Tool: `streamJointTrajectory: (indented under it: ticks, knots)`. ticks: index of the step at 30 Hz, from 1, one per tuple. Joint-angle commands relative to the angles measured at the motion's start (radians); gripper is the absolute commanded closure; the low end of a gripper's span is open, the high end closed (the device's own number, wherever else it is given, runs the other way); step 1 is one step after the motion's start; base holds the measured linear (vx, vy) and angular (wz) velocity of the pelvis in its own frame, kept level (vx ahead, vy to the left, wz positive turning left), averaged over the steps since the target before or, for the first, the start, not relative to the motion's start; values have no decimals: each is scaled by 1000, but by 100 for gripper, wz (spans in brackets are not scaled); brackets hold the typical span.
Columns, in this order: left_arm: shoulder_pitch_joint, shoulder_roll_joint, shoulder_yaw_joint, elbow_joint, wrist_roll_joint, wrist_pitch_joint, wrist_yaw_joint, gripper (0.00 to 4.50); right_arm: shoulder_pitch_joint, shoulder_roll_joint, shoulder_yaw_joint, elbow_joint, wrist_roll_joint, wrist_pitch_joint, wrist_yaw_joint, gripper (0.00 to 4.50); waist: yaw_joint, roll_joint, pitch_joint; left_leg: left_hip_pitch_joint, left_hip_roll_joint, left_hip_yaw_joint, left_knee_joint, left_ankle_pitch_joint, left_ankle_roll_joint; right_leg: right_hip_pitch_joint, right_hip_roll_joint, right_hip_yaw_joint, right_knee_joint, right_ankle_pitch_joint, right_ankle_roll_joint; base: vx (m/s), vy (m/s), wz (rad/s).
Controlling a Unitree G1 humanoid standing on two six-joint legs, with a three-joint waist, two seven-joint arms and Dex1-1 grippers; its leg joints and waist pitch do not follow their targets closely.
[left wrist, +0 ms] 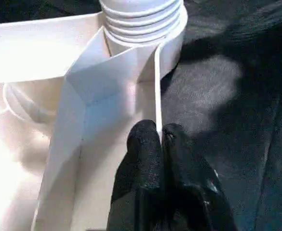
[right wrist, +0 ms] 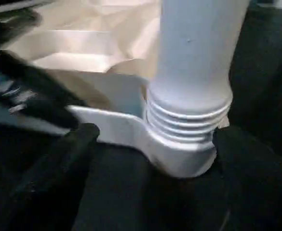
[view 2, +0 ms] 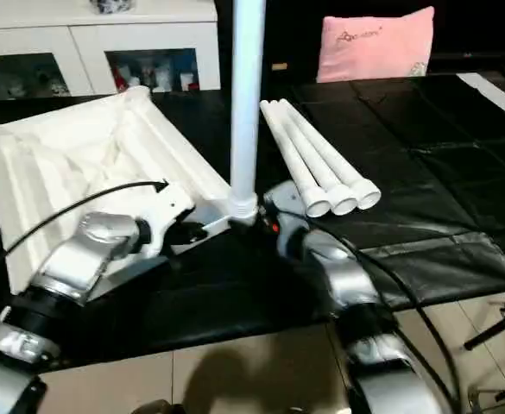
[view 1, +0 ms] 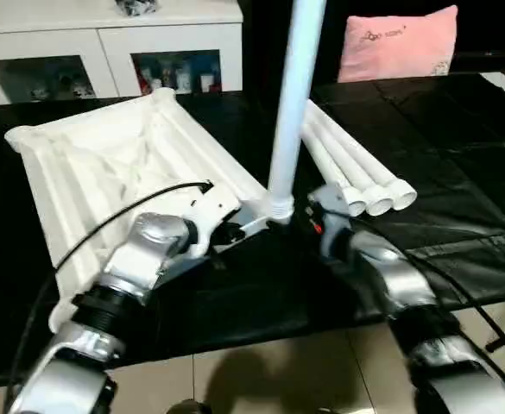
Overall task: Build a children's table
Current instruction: Rotate leg to tighten
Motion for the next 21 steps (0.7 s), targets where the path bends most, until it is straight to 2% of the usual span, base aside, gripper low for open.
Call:
streamJointTrajectory:
  ticks: [1, 4, 7, 12, 17, 21]
  knots:
    - [-40, 22, 6, -13, -2, -68, -32, 450, 4, -23, 8, -62, 24, -3, 67, 6, 8, 2, -71, 25, 24, -8, -64, -202, 57, 56, -40, 25, -68, -8, -240, 0, 0, 0]
    - [-38, 68, -12, 14, -7, -159, -112, 450, 27, -89, 12, -127, 54, 12, 173, 2, 12, 2, -70, 27, 27, -8, -65, -225, 53, 53, -41, 27, -70, -46, -240, 0, 0, 0]
    - [-36, 99, -18, 25, -34, -217, -200, 450, 36, -138, 23, -162, 71, 34, 267, 2, 17, 1, -70, 29, 28, -8, -65, -220, 54, 51, -40, 27, -70, -41, -242, 0, 0, 0]
    - [-27, 155, -58, 38, -49, -302, -362, 450, 32, -196, 61, -177, 54, 22, 373, 2, 39, 5, -72, 32, 32, -4, -63, -210, 54, 45, -41, 26, -64, -22, -261, 0, 0, 0]
    - [-24, 178, -79, 38, -60, -343, -450, 450, 12, -205, 86, -146, 23, -20, 398, 2, 54, 3, -69, 35, 34, -4, -68, -246, 27, 41, -44, 29, -66, -79, -249, 0, 0, 0]
    - [-23, 201, -106, 18, -72, -367, -535, 450, -4, -193, 122, -121, 8, -41, 435, 2, 55, 0, -69, 34, 35, -4, -70, -253, 19, 41, -45, 30, -65, -89, -244, 0, 0, 0]
